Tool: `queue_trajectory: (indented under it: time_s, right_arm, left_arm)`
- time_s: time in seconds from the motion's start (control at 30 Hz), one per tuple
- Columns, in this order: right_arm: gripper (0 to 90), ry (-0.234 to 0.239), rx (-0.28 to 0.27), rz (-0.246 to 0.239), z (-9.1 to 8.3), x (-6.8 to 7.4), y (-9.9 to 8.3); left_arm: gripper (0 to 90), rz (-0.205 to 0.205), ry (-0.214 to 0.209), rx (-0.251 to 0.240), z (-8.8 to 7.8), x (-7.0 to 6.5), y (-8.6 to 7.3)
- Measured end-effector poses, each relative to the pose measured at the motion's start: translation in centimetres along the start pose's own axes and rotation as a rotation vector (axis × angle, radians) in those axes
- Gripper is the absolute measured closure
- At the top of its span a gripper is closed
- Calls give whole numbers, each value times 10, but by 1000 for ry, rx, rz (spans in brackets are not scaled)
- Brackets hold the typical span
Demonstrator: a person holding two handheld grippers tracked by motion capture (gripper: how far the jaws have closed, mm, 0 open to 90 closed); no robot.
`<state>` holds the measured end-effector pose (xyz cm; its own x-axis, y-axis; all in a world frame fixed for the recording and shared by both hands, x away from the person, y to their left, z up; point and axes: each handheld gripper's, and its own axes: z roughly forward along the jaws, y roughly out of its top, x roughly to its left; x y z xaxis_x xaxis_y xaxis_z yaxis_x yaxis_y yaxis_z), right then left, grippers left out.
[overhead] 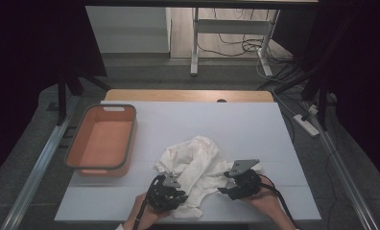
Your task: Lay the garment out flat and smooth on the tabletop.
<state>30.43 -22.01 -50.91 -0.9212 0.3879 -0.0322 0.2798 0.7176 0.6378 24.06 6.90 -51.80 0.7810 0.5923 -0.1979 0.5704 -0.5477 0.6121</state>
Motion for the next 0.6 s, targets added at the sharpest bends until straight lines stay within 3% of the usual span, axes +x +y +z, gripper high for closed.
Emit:
queue_trajectory:
  time_s: [0.17,0.37,0.5,0.53,0.6]
  right_arm:
    - [366,-1,31,-29,5,2,-1]
    - [369,-19,32,-44,10,5,0]
    - [444,-21,13,-48,12,5,1]
    - [544,2,8,-39,13,4,1]
    - [580,5,7,-38,13,4,1]
  left_arm:
    - [825,-19,-11,-44,-9,5,1]
    - [828,-46,-14,-106,-22,12,2]
    - [828,-58,-12,-124,-28,16,2]
    - [828,-65,-11,-133,-30,17,2]
    - [828,-64,-10,-132,-31,18,1]
